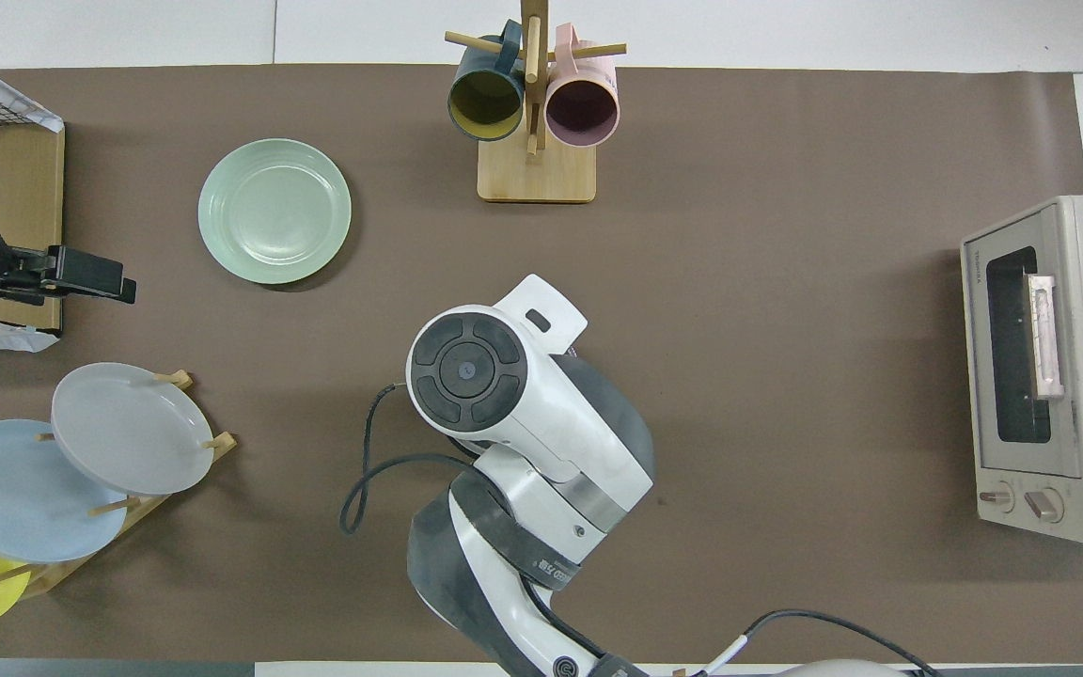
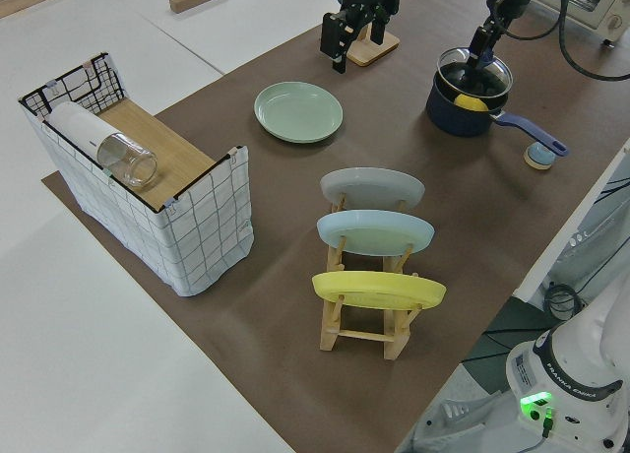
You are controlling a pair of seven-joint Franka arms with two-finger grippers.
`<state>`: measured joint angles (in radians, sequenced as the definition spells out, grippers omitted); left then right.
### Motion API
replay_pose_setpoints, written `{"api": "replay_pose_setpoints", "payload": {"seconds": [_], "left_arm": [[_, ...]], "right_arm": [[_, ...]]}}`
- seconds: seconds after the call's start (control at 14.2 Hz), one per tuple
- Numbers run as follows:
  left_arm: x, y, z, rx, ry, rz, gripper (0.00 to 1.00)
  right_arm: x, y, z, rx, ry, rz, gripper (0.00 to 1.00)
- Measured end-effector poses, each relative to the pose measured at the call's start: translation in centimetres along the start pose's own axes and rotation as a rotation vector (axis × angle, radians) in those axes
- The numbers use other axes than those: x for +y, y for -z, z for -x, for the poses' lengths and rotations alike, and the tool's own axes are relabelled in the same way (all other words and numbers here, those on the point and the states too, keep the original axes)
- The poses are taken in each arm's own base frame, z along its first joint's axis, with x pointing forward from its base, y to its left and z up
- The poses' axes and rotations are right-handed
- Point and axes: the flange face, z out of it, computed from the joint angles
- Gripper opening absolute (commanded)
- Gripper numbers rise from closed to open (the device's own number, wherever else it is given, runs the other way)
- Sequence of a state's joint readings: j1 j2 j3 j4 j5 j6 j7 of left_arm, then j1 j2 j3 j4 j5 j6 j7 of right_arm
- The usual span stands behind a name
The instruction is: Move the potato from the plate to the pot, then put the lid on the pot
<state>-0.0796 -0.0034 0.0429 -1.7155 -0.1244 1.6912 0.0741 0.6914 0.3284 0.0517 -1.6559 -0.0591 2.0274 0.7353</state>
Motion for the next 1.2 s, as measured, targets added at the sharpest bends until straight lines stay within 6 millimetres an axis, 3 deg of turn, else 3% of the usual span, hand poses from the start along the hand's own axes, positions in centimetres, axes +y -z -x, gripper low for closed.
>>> {"api": "replay_pose_setpoints", "payload": {"seconds": [0.28, 0.71, 1.2], "left_arm": [[-0.5, 0.1, 0.0, 0.001, 0.009, 0.000, 1.00], [-0.9, 0.2, 0.0, -0.001, -0.004, -0.070, 1.00], [-0.8, 4.0, 1.1, -0.011, -0.016, -0.141, 1.00]], "right_arm": [[-1.5, -1.1, 1.8, -0.010, 0.000, 0.007, 0.00], [-1.1, -1.3, 1.5, -0.011, -0.010, 0.013, 0.00], [-0.7, -1.3, 1.1, -0.009, -0.019, 0.012, 0.00]]}}
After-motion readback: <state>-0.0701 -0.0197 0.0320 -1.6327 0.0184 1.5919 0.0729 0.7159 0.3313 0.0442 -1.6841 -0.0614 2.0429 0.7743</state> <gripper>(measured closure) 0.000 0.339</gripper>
